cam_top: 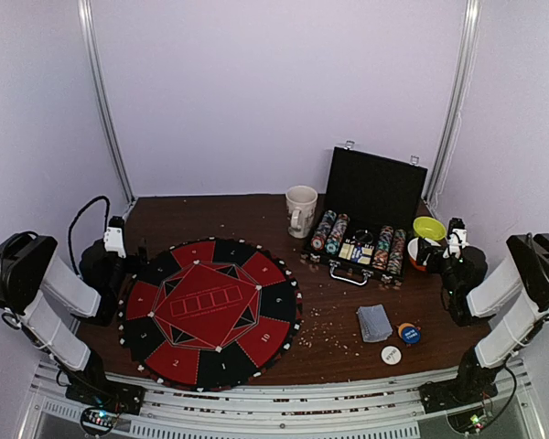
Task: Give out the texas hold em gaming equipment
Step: Move the dealer button to position 9.
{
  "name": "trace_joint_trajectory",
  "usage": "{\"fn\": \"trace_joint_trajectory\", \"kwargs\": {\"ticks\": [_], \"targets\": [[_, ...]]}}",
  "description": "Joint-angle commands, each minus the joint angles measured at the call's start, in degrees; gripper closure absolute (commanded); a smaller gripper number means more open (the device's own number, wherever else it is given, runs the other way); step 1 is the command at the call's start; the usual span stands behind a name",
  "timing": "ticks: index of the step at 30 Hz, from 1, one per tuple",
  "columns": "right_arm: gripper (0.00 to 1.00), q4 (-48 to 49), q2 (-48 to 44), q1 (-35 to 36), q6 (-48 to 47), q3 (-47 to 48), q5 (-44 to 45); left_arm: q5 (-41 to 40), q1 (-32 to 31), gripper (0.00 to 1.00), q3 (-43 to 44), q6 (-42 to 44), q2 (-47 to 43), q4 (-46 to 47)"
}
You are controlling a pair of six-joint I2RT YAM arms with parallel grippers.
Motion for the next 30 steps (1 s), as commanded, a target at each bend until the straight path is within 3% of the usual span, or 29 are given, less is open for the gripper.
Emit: {"fn": "trace_joint_trajectory", "kwargs": {"ticks": [1,6,9,10,16,19,23,26,30], "targets": [[0.0,0.51,-0.17,0.34,-0.37,0.3,-0.3,0.72,0.57,0.02,0.55,-0.47,-0.6,1.96],[0.0,-0.28,-0.09,0.34,-0.34,0.74,-0.04,1.89,0.59,0.02,0.61,0.4,-0.88,2.2],[0.0,1.47,-1.68,0.18,0.73,-0.39,0.48,4.73,0.4,0.02,6.47,2.13,-7.54,-12.74],[0.0,-2.01,-3.87,0.01,0.92,-0.03,1.07,3.9,0.36,0.02,9.45,1.96,-9.59,-20.67],[0.0,-24.87,-20.43,-0.75,3.07,8.85,5.65,2.2,0.32,0.02,20.46,-1.07,-20.62,-37.02],[0.0,-36.02,-24.69,-0.89,3.32,17.61,0.17,9.8,0.26,0.02,25.96,-3.74,-25.21,-45.16],[0.0,-47.45,-24.06,-0.81,8.49,29.29,-15.01,20.03,-2.48,0.02,32.56,-4.89,-28.37,-54.08],[0.0,-53.17,-20.96,-0.23,13.39,36.66,-26.85,20.53,-6.57,0.02,38.62,-4.02,-27.57,-63.97],[0.0,-69.09,-16.79,4.28,11.73,47.38,-27.47,19.72,-12.24,0.02,46.43,-3.0,-24.03,-74.24]]}}
